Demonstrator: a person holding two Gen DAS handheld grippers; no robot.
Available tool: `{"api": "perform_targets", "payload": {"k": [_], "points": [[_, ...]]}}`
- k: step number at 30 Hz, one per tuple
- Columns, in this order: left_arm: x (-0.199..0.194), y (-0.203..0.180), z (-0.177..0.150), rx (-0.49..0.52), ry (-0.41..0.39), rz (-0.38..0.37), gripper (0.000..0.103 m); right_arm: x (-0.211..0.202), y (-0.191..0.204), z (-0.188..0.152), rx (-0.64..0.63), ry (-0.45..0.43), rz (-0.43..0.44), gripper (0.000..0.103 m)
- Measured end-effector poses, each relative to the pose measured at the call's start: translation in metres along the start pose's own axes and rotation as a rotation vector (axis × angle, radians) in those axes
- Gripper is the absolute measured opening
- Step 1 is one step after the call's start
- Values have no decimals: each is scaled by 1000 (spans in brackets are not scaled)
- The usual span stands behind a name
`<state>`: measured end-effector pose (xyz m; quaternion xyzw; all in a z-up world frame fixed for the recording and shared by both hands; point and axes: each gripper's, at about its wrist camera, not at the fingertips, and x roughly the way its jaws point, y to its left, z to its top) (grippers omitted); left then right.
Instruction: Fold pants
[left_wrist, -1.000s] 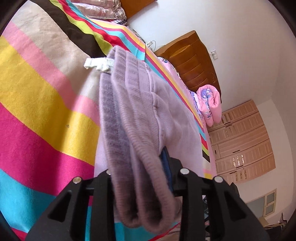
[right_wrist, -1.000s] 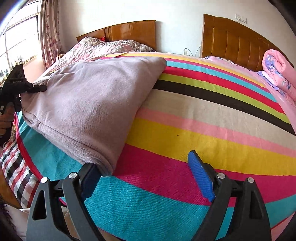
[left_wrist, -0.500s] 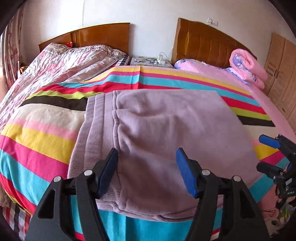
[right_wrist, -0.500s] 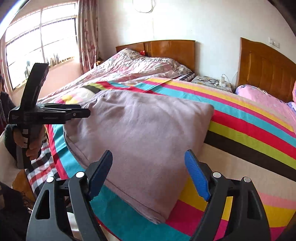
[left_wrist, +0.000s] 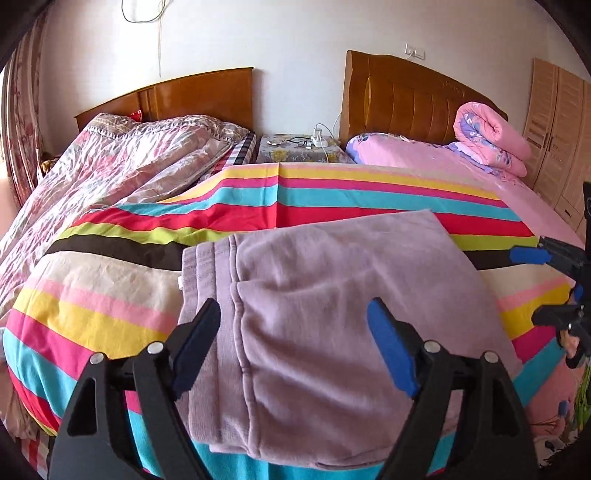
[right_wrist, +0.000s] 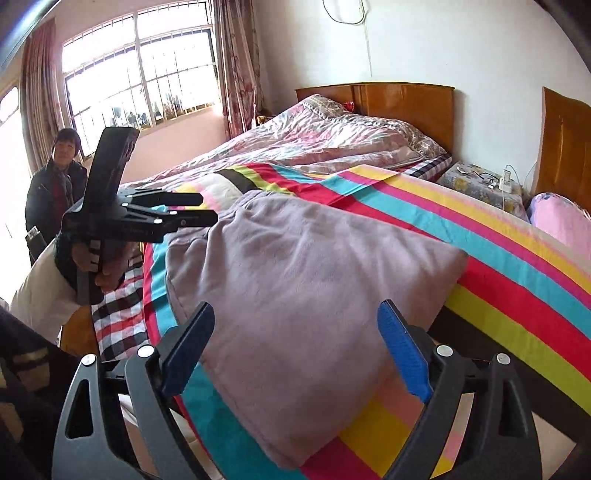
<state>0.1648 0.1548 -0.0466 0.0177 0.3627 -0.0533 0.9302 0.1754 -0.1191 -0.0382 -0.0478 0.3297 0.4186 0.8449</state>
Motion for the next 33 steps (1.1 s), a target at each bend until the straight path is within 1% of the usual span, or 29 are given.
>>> {"api": "perform_targets", "payload": {"k": [2, 4, 5, 6, 7, 8, 9, 11, 12, 13, 14, 16, 17, 18, 19, 20, 21, 22, 24, 26, 28, 30, 31, 33], "points": [[22, 2, -2, -9, 48, 40, 82, 30, -24, 13, 38, 56, 16, 87], [42, 10, -15, -43, 103, 54, 82, 58, -43, 16, 36, 99, 26, 87], [46, 12, -23, -48, 102, 67, 85, 71, -53, 16, 42, 129, 17, 86], [47, 15, -28, -55, 90, 70, 91, 82, -64, 16, 40, 161, -23, 86], [48, 18, -30, -71, 87, 56, 91, 88, -77, 17, 46, 167, -56, 85], [49, 21, -31, -83, 86, 48, 91, 87, -87, 20, 88, 151, -29, 85], [49, 21, -31, -84, 89, 49, 92, 84, -93, 26, 124, 123, -29, 85], [52, 20, -31, -76, 93, 58, 93, 77, -90, 39, 102, 68, -67, 87], [52, 20, -31, -78, 94, 61, 94, 77, -86, 44, 88, 47, -63, 87], [53, 20, -31, -83, 95, 64, 95, 82, -85, 47, 85, 55, -45, 87], [53, 20, -31, -84, 96, 67, 95, 92, -86, 48, 70, 89, -41, 87], [53, 18, -31, -80, 92, 73, 96, 115, -94, 45, 13, 159, -107, 88], [53, 18, -32, -83, 88, 73, 96, 120, -102, 44, 16, 159, -134, 87], [54, 19, -33, -92, 94, 82, 101, 119, -111, 47, 51, 146, -174, 86], [56, 22, -36, -111, 101, 75, 102, 116, -117, 52, 104, 128, -218, 86], [55, 25, -37, -129, 93, 64, 102, 111, -119, 56, 154, 100, -235, 87], [55, 25, -38, -134, 89, 64, 102, 106, -114, 60, 181, 73, -223, 87], [54, 24, -38, -128, 86, 74, 102, 102, -103, 62, 162, 60, -198, 87], [51, 20, -37, -112, 75, 99, 102, 97, -71, 61, 64, 50, -173, 88], [43, 19, -35, -122, 48, 125, 102, 96, -39, 57, -37, 84, -178, 88], [26, 20, -29, -139, 1, 151, 101, 92, -15, 49, -120, 109, -205, 88], [7, 20, -18, -150, -62, 181, 101, 86, 0, 42, -150, 113, -214, 88], [-3, 20, -11, -155, -94, 184, 101, 82, 5, 39, -155, 109, -215, 88], [-16, 17, 7, -156, -132, 159, 102, 74, 11, 34, -140, 104, -211, 88]]}}
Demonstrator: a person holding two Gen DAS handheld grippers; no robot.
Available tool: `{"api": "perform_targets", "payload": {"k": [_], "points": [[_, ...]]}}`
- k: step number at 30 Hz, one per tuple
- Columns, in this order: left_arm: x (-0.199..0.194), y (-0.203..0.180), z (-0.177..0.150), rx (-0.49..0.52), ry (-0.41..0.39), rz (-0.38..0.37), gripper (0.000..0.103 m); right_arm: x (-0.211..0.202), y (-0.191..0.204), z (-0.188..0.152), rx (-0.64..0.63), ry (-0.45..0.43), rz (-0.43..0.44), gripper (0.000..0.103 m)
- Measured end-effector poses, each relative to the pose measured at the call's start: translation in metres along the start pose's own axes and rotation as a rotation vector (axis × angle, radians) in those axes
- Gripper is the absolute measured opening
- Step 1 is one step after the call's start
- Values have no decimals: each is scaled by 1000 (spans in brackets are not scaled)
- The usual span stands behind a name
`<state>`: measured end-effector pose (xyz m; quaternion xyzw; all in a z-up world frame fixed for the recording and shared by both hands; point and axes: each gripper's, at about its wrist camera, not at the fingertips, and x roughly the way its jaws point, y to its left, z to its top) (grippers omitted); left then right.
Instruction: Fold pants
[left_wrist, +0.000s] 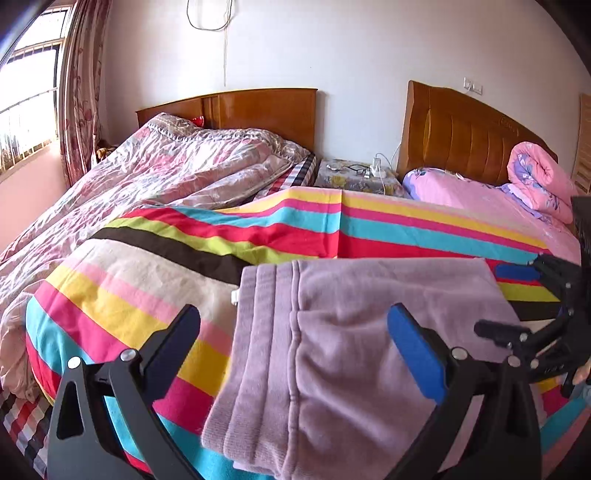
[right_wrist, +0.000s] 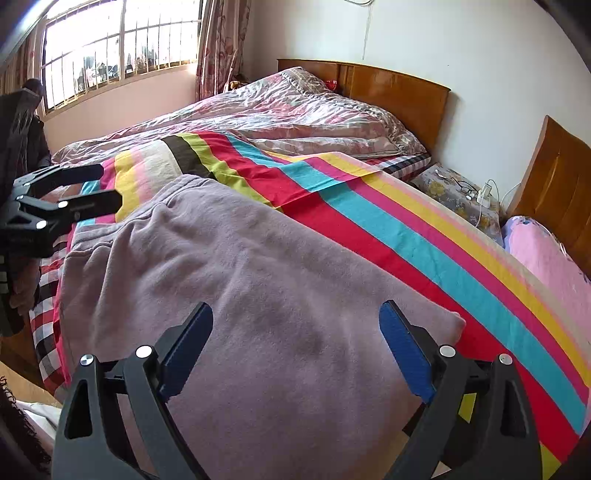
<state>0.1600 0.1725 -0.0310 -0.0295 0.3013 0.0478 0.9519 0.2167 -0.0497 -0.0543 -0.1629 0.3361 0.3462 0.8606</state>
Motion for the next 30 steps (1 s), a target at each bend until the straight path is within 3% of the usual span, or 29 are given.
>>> {"api": "perform_targets", "payload": {"k": [4, 7, 12, 14, 16, 19, 21, 23, 24, 26, 30], "points": [[8, -16, 34, -16, -31, -35, 102, -2, 5, -13, 15, 21, -6, 88], [37, -31, 48, 4, 19, -31, 102, 2, 5, -22, 52, 40, -22, 88], [95, -30, 10, 22, 165, 55, 102, 9, -1, -42, 80, 31, 18, 89], [110, -19, -3, -31, 241, 37, 101, 12, 2, -45, 61, 21, 15, 90], [100, -11, 0, -71, 186, 7, 102, 12, 3, -44, 61, 15, 5, 92], [101, -1, -2, -115, 199, -32, 102, 3, 4, -40, 88, 1, -26, 92], [101, 1, -1, -130, 198, -30, 102, -8, 6, -39, 116, -33, -1, 92], [103, -2, -2, -119, 207, -22, 102, -5, 9, -43, 117, 1, 46, 92], [103, -4, -2, -111, 210, -15, 102, 3, 12, -49, 96, 40, 31, 92], [103, -6, -2, -101, 212, -11, 102, 5, 14, -59, 85, 18, 30, 92], [106, -5, -2, -106, 218, -14, 102, -7, 2, -43, 120, 16, 9, 92]]}}
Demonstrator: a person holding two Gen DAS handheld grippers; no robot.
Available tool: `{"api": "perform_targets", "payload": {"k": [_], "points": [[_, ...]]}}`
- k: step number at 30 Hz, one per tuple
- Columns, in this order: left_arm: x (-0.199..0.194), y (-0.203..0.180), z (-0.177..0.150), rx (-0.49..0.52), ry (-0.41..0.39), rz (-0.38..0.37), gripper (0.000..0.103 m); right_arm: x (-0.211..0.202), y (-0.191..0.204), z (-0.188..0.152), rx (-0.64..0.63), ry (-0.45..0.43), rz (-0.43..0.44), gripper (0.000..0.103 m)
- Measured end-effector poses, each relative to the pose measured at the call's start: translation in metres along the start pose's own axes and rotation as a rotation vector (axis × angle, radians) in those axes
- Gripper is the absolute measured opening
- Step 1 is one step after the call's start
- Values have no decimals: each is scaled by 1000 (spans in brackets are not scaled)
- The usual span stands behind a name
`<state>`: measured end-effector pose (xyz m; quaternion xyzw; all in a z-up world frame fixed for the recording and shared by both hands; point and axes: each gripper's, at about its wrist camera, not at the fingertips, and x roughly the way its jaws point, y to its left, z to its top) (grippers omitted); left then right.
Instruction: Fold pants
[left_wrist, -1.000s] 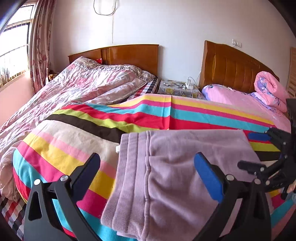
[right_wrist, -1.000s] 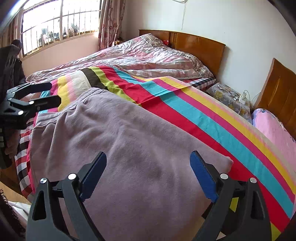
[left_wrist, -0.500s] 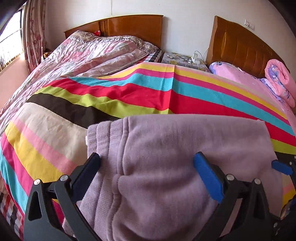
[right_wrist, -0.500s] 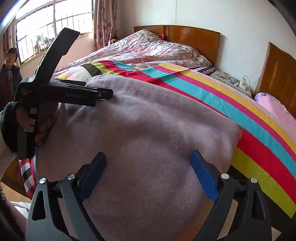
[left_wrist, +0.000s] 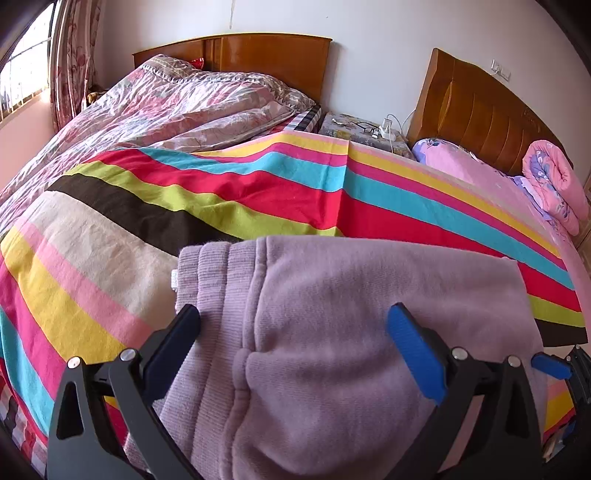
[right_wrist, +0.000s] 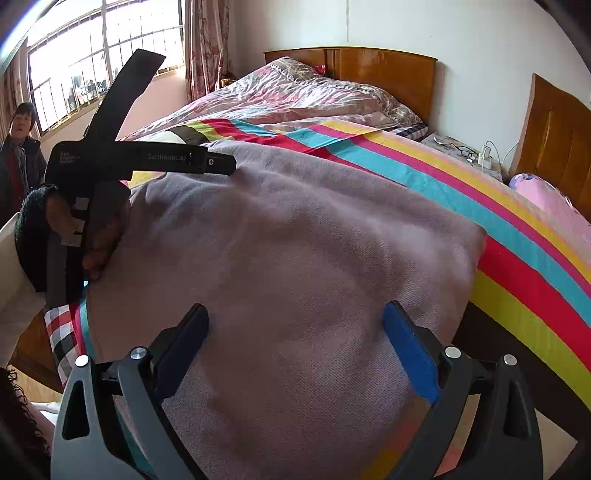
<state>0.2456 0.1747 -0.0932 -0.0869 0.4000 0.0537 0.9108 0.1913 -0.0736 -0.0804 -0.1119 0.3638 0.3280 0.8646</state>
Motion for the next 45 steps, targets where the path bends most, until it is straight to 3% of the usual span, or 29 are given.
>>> {"api": "perform_targets", "payload": {"k": [4, 7, 9, 11, 13, 16, 18, 21, 24, 27, 29, 36, 41, 45], "points": [[1, -1, 0, 7, 3, 10, 102, 9, -26, 28, 14, -25, -19, 92], [1, -1, 0, 12, 3, 15, 102, 48, -54, 36, 32, 66, -47, 92], [1, -1, 1, 10, 2, 12, 102, 51, -71, 40, 111, 45, 17, 92], [2, -1, 1, 10, 7, 10, 102, 44, -77, 44, 160, 16, -20, 92], [4, -2, 2, 11, 13, 14, 102, 39, -80, 45, 188, -8, -31, 92], [5, -4, 2, 22, 13, 26, 102, 51, -80, 34, 204, 72, -34, 92], [4, -3, 1, 20, 9, 22, 102, 49, -88, 30, 266, 52, -25, 92], [2, 0, 2, 10, 1, 22, 102, 20, -91, 30, 373, 15, -153, 92], [-29, -5, -1, 4, -87, 42, 102, -27, -67, 25, 374, -60, -133, 92], [-82, -20, -14, 56, -235, 66, 102, -74, -32, 6, 318, -124, -141, 92], [-113, -30, -25, 87, -281, 77, 102, -98, -15, -11, 350, -145, -149, 92], [-184, -37, -72, 59, -309, 93, 102, -147, 25, -55, 497, -174, -205, 92], [-220, -38, -102, 58, -308, 150, 102, -156, 61, -76, 485, -174, -232, 92], [-232, -40, -127, 86, -308, 165, 102, -162, 88, -86, 388, -187, -243, 92]]}}
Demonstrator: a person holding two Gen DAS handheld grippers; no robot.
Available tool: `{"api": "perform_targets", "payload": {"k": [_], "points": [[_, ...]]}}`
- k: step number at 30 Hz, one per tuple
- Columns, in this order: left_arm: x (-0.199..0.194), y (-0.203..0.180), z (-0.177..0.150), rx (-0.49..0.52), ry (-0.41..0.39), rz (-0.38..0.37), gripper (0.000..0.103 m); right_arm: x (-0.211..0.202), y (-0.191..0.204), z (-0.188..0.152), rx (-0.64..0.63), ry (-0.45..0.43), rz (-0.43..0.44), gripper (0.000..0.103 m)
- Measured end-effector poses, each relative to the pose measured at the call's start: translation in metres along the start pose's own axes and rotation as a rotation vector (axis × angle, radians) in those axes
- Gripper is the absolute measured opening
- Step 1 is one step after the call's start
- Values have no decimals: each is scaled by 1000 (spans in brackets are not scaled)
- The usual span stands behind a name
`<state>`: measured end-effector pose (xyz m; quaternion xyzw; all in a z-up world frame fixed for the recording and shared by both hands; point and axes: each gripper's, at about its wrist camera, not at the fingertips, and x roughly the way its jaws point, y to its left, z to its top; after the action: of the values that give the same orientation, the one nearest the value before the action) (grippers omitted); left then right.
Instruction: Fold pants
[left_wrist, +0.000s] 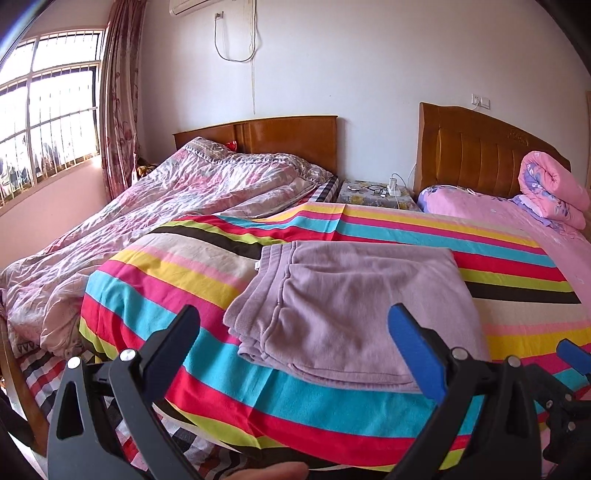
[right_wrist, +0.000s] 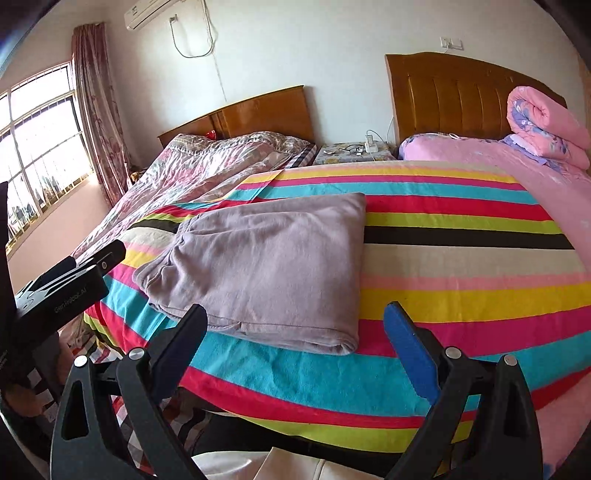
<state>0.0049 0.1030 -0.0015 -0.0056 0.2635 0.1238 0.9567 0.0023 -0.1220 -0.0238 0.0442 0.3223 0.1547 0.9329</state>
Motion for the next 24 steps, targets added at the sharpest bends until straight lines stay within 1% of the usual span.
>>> {"api": "perform_targets", "payload": {"k": [2, 6, 11, 14, 17, 24], "points": [[1, -5, -10, 16, 26, 14, 102, 0, 0, -4, -12, 1, -12, 92], [8, -10, -17, 22, 70, 24, 102, -1, -12, -3, 48, 1, -19, 93], [6, -12, -20, 22, 61, 30, 102, 6, -9, -7, 47, 25, -21, 93], [8, -11, -21, 14, 75, 14, 102, 8, -7, -8, 39, 26, -22, 93], [9, -10, -22, 8, 82, 21, 102, 10, -7, -9, 38, 32, -29, 93], [9, -12, -25, 6, 101, 4, 102, 12, -2, -9, 16, 43, -25, 93]]}}
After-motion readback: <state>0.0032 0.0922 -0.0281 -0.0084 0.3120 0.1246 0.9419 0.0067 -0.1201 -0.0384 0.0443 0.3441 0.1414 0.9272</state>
